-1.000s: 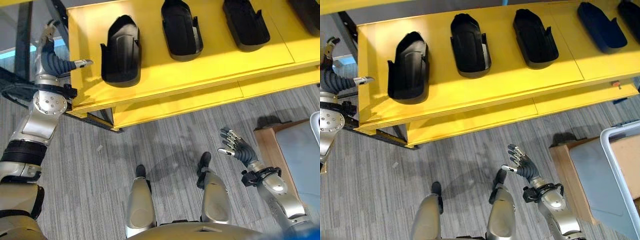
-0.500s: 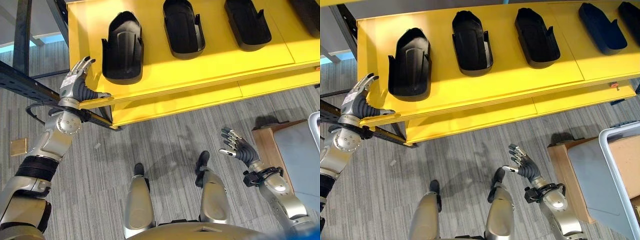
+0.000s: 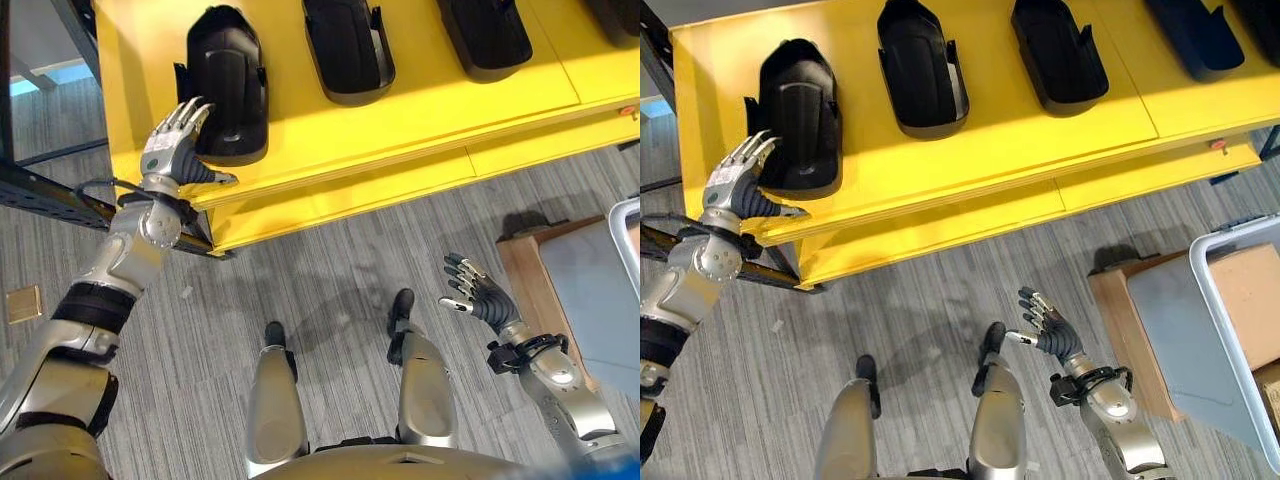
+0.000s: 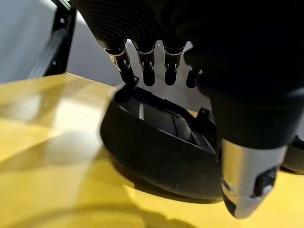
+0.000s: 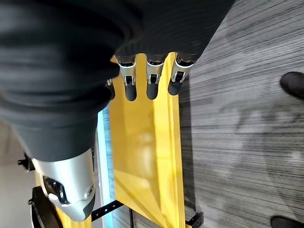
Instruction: Move parts from the plastic box to the shelf.
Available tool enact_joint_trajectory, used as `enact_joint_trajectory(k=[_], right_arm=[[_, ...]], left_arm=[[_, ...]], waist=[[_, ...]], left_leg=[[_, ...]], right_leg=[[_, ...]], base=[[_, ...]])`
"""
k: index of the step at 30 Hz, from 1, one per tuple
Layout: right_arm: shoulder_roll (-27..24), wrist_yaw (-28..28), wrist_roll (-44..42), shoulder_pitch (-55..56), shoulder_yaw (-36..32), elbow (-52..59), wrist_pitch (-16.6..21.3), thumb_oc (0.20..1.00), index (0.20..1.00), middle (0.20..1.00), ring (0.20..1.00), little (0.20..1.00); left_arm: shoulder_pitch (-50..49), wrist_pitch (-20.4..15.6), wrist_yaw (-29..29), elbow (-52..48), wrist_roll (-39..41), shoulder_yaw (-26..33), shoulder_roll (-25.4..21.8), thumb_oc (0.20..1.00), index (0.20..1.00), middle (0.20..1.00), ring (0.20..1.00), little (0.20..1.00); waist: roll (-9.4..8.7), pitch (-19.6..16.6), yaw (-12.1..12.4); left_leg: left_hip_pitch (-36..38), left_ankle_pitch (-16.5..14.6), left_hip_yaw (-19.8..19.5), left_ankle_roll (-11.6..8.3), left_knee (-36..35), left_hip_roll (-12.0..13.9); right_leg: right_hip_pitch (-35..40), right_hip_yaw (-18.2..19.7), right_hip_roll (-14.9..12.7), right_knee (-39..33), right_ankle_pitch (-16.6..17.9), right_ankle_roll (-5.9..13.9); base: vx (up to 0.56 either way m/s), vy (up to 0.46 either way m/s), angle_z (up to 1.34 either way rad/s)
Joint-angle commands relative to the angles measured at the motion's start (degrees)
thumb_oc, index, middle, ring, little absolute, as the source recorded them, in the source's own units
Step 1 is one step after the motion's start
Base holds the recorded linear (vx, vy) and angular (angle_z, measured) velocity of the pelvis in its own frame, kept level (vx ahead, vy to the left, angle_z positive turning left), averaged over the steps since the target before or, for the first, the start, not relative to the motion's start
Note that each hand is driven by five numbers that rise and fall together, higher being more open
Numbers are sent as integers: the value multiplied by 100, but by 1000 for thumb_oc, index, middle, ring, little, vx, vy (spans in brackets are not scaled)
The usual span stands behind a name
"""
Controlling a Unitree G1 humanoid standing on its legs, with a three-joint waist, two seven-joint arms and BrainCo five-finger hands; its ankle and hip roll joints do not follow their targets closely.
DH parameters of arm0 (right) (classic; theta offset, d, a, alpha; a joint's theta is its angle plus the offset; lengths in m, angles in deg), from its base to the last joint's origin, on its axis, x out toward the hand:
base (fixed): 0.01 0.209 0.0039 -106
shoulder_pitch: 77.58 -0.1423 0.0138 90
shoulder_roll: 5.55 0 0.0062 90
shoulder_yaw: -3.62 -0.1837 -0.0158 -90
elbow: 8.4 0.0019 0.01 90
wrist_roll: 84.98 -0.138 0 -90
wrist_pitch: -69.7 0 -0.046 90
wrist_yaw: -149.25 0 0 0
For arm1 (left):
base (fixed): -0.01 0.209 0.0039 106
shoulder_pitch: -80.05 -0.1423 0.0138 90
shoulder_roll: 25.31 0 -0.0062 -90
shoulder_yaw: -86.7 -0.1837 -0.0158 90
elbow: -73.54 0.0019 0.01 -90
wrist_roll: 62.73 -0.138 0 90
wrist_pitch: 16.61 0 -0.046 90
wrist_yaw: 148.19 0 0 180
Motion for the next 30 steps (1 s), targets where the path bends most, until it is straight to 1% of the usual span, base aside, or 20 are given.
enact_joint_trajectory(k=[1,3,11,22,28,30], right_arm=[[-199,-33,8,136,-273,452,293,1000,1000,1000,1000,1000],[-211,-40,-12,155,-282,444,295,1000,1000,1000,1000,1000],[-227,-25,-8,174,-259,444,278,1000,1000,1000,1000,1000],[-278,-11,30,166,-228,494,312,1000,1000,1000,1000,1000],[-356,-29,51,147,-205,547,349,1000,1000,1000,1000,1000],[-396,-27,32,153,-200,582,350,1000,1000,1000,1000,1000]], left_arm=[[256,35,-314,133,-219,132,-135,1000,1000,1000,1000,1000],[409,95,-336,230,-344,29,-199,1000,1000,1000,1000,1000],[702,142,-315,502,-380,-199,-252,1000,1000,1000,1000,1000],[848,169,-248,885,-387,-396,-137,1000,1000,1000,1000,1000],[1201,281,-209,1402,-529,-721,-65,1000,1000,1000,1000,1000],[1393,329,-191,1637,-507,-852,29,1000,1000,1000,1000,1000]], waist=[[-29,-208,101],[-19,-220,65],[-12,-238,23],[-57,-209,-12],[-105,-170,-65],[-117,-146,-96]], left_leg=[[63,121,293,180,-196,-19],[47,109,304,180,-175,-17],[-49,62,323,193,-60,-23],[-177,41,315,211,35,-36],[-284,26,347,227,118,-32],[-331,16,359,236,164,-32]], right_leg=[[448,228,-332,815,-940,473],[427,258,-329,822,-949,473],[349,317,-331,868,-971,473],[250,356,-314,908,-969,460],[116,429,-298,943,-947,457],[62,449,-296,972,-946,459]], base=[[17,16,-5],[0,0,0],[0,2,-1],[1,4,-1],[-4,10,-2],[-5,10,-2]])
